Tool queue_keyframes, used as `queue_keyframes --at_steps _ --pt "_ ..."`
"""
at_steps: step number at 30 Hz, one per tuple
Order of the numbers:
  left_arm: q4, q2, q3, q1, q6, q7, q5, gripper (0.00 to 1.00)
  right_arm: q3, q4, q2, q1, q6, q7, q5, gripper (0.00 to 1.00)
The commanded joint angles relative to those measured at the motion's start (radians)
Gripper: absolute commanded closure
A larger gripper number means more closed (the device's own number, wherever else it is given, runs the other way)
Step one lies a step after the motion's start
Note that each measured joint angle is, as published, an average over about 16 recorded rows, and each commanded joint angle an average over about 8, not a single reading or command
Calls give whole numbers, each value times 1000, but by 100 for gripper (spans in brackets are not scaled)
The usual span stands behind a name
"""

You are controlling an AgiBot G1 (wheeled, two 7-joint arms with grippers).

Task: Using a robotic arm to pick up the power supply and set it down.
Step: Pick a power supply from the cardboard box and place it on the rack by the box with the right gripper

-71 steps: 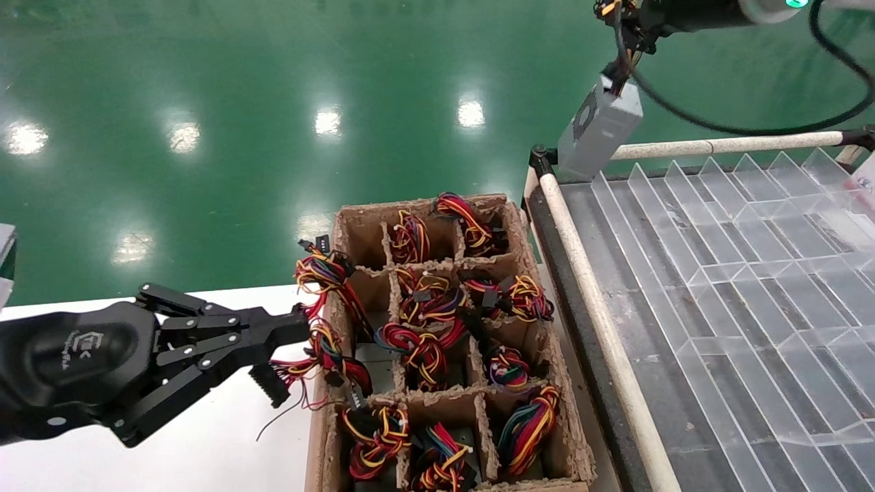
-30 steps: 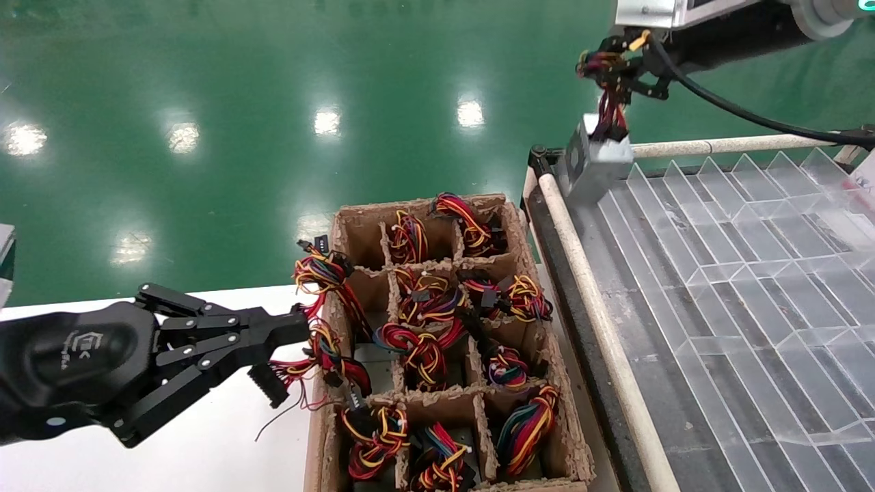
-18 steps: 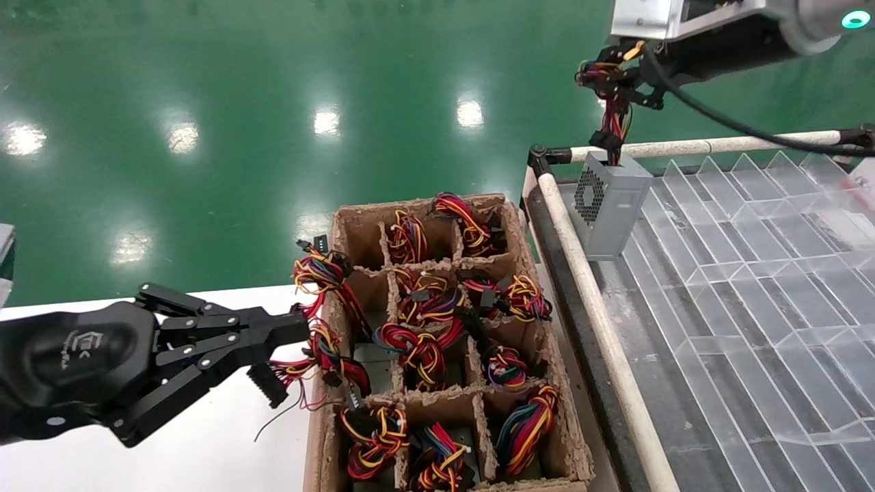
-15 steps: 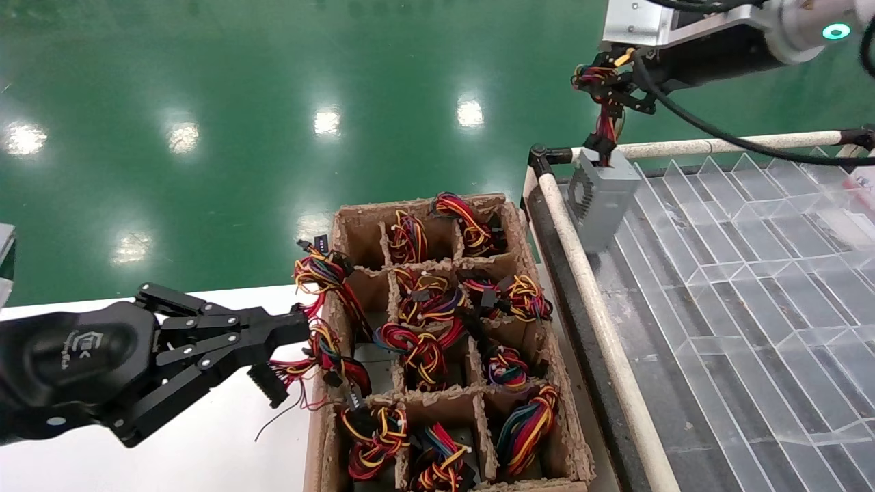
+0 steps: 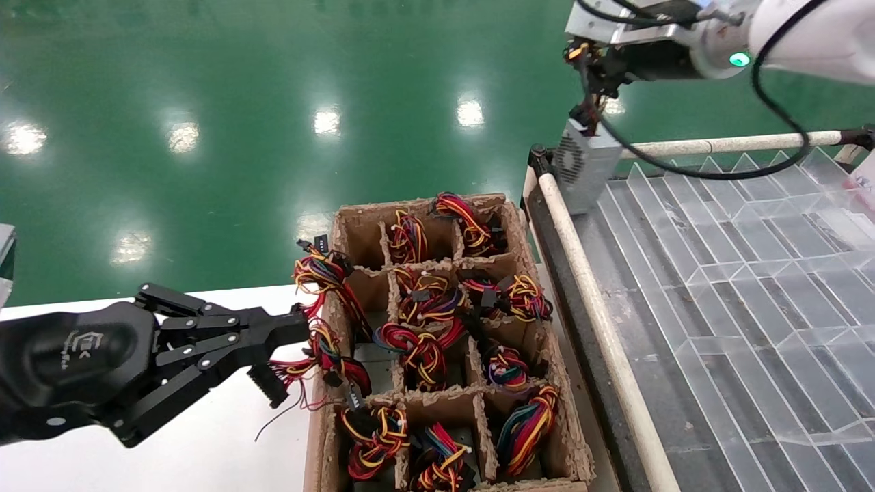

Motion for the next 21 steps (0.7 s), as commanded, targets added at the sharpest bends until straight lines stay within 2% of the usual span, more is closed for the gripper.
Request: queue_keyframes --at_steps 1,19,20,21 --pt "0 0 0 0 0 0 0 100 3 4 -7 -13 23 2 5 100" --pt "0 0 0 0 0 0 0 100 2 35 -28 -50 58 36 3 100" --pt "0 0 0 0 0 0 0 100 2 39 -30 -52 61 38 3 97" --pt "0 0 0 0 0 0 0 100 1 42 -31 -55 63 41 3 89"
